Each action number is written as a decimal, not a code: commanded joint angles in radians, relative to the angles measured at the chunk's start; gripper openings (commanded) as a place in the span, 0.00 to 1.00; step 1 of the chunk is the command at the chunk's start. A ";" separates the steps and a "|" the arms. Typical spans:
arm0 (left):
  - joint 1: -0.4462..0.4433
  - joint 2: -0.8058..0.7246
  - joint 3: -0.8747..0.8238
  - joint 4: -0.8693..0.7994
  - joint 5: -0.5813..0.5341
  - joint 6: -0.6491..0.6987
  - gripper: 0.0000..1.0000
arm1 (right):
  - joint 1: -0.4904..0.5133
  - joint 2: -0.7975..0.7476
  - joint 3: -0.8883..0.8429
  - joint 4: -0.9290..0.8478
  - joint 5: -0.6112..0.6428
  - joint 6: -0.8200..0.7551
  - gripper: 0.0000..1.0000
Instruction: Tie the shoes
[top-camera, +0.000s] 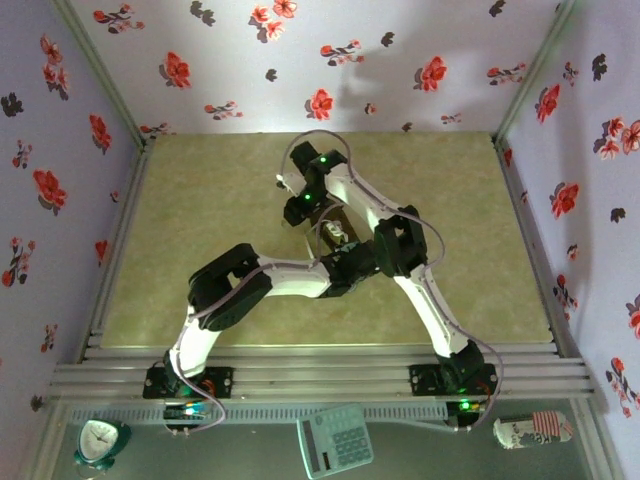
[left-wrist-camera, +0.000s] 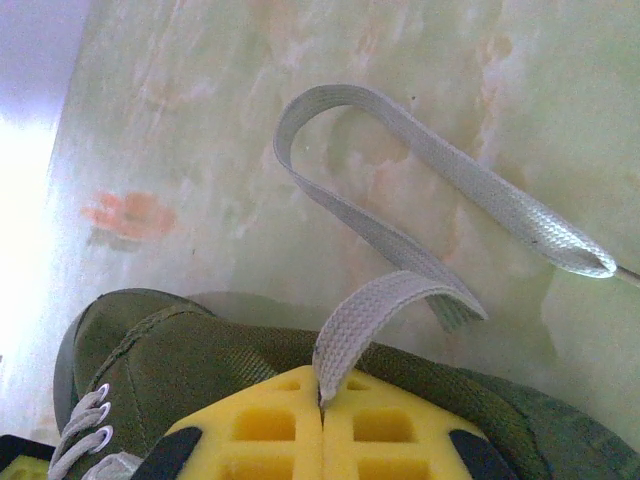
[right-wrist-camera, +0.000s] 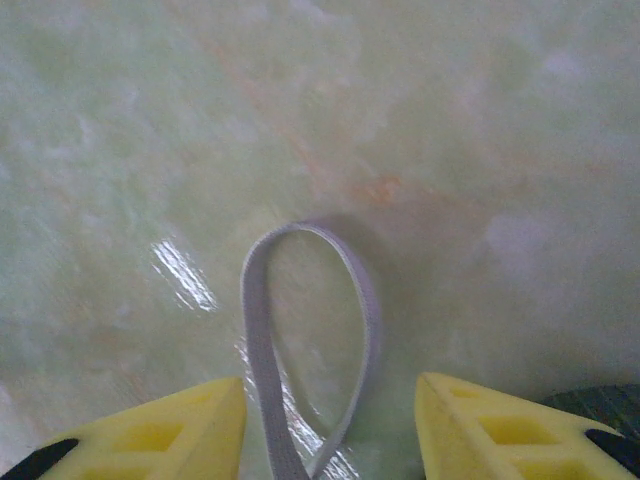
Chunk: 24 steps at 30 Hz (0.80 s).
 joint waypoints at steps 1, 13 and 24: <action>-0.033 0.050 -0.001 0.001 -0.016 0.035 0.00 | 0.018 0.042 0.033 -0.041 0.067 -0.049 0.49; -0.050 0.103 -0.023 0.073 -0.077 0.120 0.00 | 0.030 0.079 0.045 -0.090 0.031 -0.083 0.50; -0.053 0.142 -0.070 0.179 -0.155 0.202 0.00 | 0.031 0.032 0.019 -0.177 -0.001 -0.049 0.52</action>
